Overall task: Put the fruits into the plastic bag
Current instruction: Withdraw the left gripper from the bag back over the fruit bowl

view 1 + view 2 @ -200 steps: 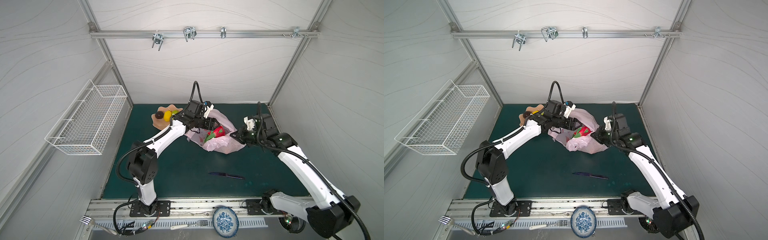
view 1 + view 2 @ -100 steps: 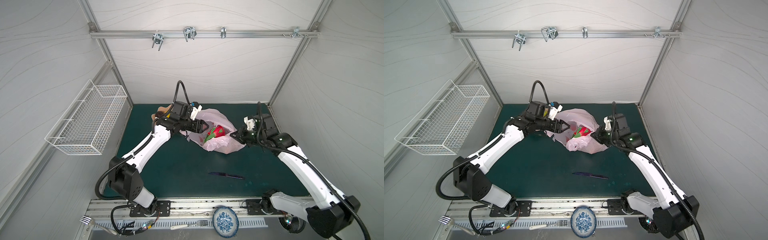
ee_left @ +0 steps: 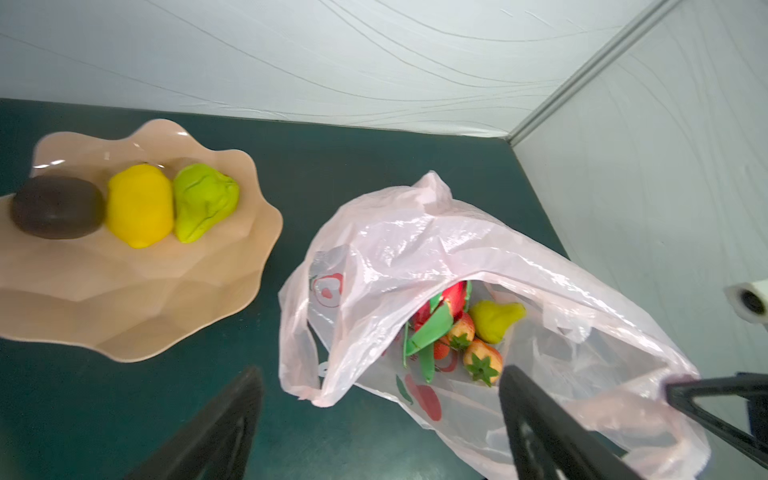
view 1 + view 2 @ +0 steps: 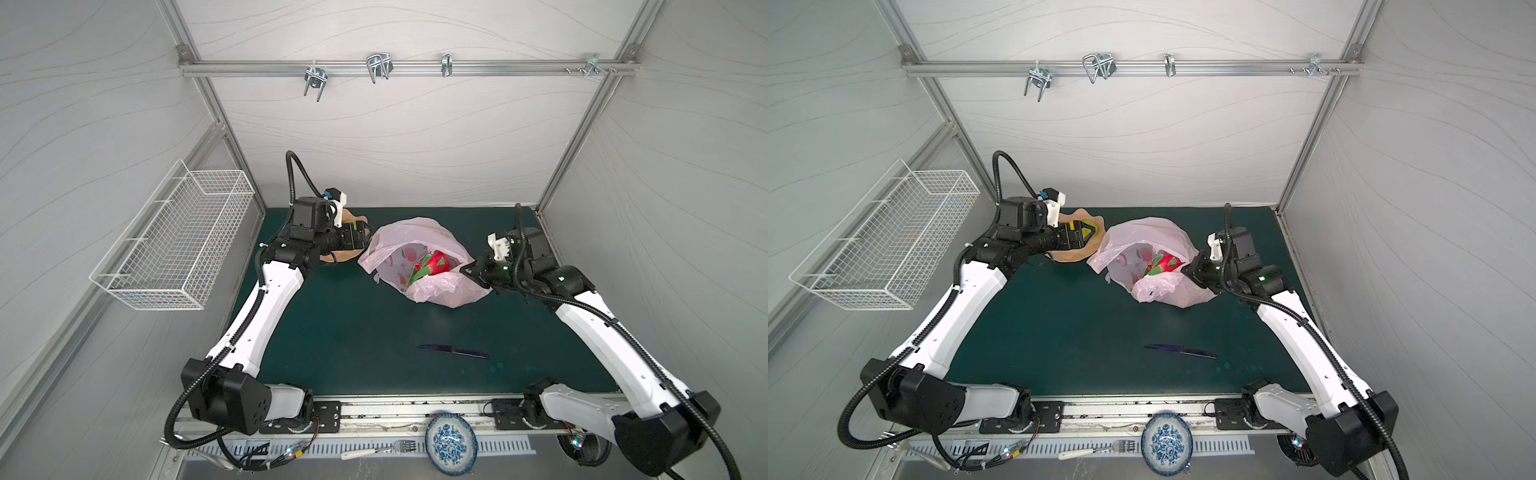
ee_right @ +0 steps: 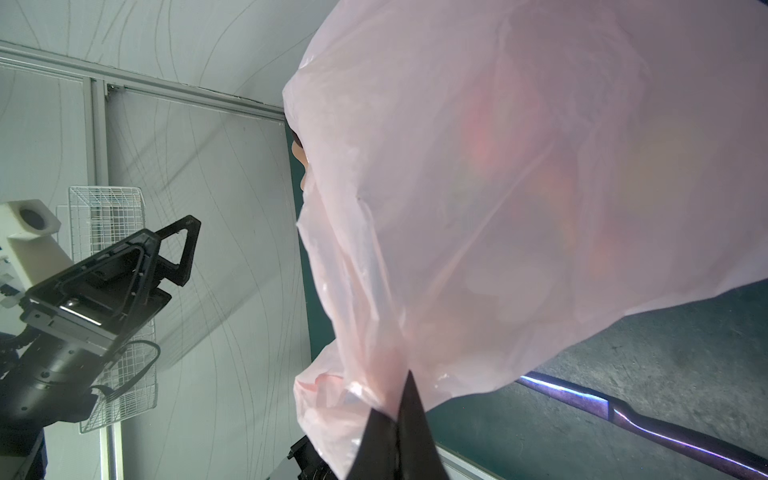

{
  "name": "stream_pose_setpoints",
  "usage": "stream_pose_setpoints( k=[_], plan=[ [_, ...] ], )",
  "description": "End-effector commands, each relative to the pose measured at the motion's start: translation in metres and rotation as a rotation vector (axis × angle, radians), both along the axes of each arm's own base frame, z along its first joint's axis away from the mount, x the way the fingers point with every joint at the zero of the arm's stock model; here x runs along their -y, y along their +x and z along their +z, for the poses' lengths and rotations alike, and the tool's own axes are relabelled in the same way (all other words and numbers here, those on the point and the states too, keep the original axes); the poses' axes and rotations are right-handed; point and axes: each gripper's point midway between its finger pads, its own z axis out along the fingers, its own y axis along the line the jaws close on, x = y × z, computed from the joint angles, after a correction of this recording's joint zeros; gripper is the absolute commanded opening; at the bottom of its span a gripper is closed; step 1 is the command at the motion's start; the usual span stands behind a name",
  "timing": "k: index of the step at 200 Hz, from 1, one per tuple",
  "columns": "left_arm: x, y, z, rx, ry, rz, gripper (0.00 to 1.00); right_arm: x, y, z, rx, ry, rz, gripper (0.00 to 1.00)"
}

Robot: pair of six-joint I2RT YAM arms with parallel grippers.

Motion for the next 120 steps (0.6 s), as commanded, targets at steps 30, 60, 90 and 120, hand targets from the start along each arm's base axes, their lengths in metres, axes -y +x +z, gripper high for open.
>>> stream_pose_setpoints(
  k=[30, 60, 90, 120],
  plan=[
    [-0.068, 0.015, 0.004, 0.027, 0.119, 0.217, 0.98, -0.002, 0.003, 0.007, 0.014, 0.005, -0.003, 0.00],
    [-0.083, 0.026, -0.007, -0.017, 0.142, 0.263, 0.98, -0.003, 0.003, 0.007, 0.011, 0.005, -0.001, 0.00],
    [-0.087, 0.037, -0.018, -0.080, 0.167, 0.279, 0.98, -0.003, 0.004, 0.007, 0.011, 0.004, 0.001, 0.00],
    [-0.089, 0.049, -0.032, -0.111, 0.194, 0.283, 0.98, -0.003, 0.003, 0.007, 0.009, 0.001, 0.002, 0.00]
  ],
)
